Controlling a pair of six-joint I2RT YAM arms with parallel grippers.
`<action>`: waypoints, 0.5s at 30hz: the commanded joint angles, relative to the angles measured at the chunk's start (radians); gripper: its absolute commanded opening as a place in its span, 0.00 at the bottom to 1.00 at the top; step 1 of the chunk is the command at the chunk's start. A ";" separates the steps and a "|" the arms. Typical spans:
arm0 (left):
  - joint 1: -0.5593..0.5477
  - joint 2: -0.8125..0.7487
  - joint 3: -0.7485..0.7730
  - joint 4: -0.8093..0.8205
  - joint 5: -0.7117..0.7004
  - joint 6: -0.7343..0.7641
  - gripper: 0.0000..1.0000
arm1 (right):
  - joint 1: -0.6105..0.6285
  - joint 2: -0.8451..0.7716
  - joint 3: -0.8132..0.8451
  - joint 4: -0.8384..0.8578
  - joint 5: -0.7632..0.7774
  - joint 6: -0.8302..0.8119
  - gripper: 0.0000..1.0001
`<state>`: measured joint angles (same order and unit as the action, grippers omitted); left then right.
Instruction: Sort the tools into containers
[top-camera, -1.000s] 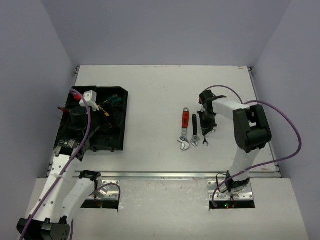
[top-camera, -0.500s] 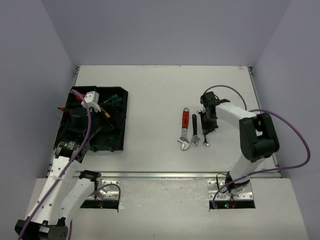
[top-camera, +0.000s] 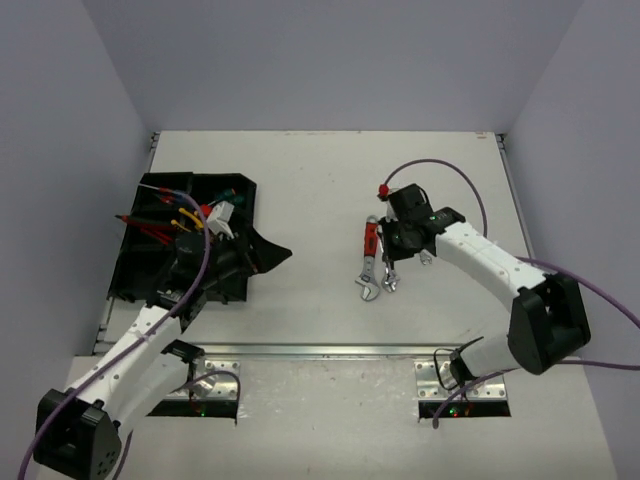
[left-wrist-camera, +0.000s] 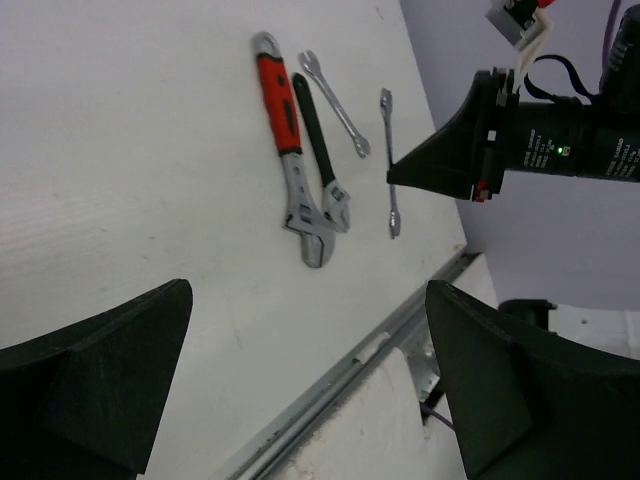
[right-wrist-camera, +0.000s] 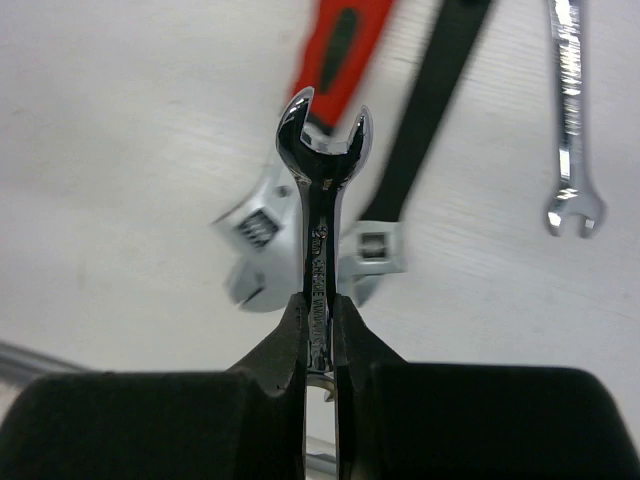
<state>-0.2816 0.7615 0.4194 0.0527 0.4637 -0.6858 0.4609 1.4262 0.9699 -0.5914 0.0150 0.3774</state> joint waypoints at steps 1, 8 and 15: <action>-0.154 0.046 -0.001 0.398 -0.132 -0.178 1.00 | 0.124 -0.112 0.037 0.089 -0.059 0.064 0.00; -0.290 0.178 0.036 0.467 -0.293 -0.221 0.94 | 0.246 -0.168 0.036 0.201 -0.105 0.130 0.00; -0.372 0.314 0.114 0.415 -0.411 -0.237 0.86 | 0.326 -0.134 0.106 0.199 -0.089 0.149 0.00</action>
<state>-0.6154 1.0355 0.4574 0.4371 0.1573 -0.9014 0.7475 1.2852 0.9904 -0.4513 -0.0769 0.4975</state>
